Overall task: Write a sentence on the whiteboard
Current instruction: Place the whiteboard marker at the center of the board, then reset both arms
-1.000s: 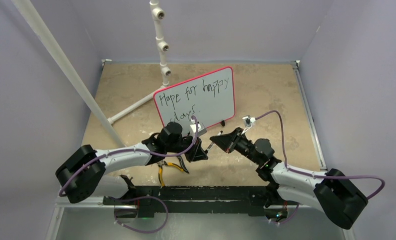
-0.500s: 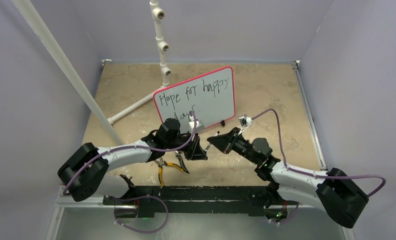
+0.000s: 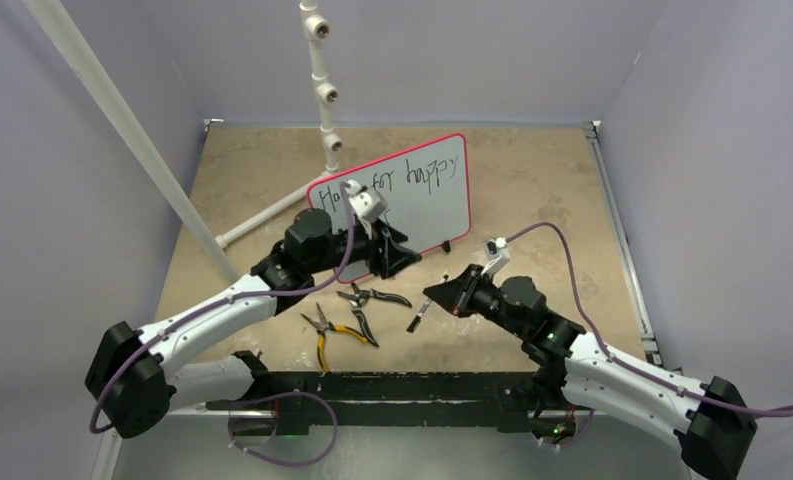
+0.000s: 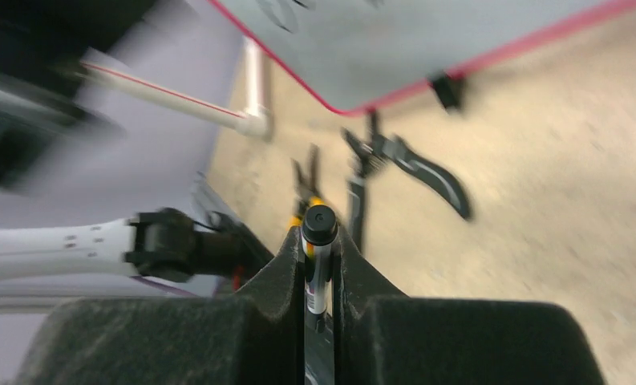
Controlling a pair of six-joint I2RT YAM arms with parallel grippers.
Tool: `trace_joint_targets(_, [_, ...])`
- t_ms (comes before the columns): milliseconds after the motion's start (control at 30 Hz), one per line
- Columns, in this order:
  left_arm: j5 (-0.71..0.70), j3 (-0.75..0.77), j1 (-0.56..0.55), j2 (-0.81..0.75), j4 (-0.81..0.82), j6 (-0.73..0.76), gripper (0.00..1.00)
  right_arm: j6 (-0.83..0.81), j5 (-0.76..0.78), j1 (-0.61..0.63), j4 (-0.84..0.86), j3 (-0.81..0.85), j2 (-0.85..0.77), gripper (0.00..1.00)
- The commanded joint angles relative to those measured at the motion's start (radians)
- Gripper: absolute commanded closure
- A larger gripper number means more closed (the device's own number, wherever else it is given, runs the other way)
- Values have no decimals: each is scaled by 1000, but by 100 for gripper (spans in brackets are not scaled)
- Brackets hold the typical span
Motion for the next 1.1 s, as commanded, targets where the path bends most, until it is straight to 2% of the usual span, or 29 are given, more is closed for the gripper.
trace_joint_targets(0, [-241,76,27,-72,-52,48,42,69,53,-43,-277,-4,17,100])
trace_joint_targets(133, [-330,121,37,-78,-155,41,34,6,-51,-208,-184,-38,71,99])
trace_joint_targets(300, [-366,184,57,-84,-243,32,30,-63,-73,-343,-128,-25,187,84])
trace_joint_targets(367, [-390,206,70,-92,-286,33,28,-88,-54,-380,-137,-12,223,67])
trace_joint_targets(467, [-426,236,93,-107,-337,42,25,-127,-30,-427,-151,13,239,34])
trace_joint_targets(533, [-436,255,109,-114,-358,49,24,-158,-6,-454,-177,44,239,19])
trace_joint_targets(600, [-443,279,130,-115,-378,59,24,-193,33,-481,-214,82,238,9])
trace_joint_targets(667, [-460,313,151,-109,-403,74,23,-226,64,-509,-240,118,234,4])
trace_joint_targets(800, [-541,392,206,-91,-457,91,22,-301,137,-553,-249,191,197,3])
trace_joint_targets(933, [-710,420,237,-111,-450,90,22,-408,217,-554,-205,253,127,2])
trace_joint_targets(1067, [-912,350,239,-168,-389,133,21,-548,283,-554,-118,264,33,2])
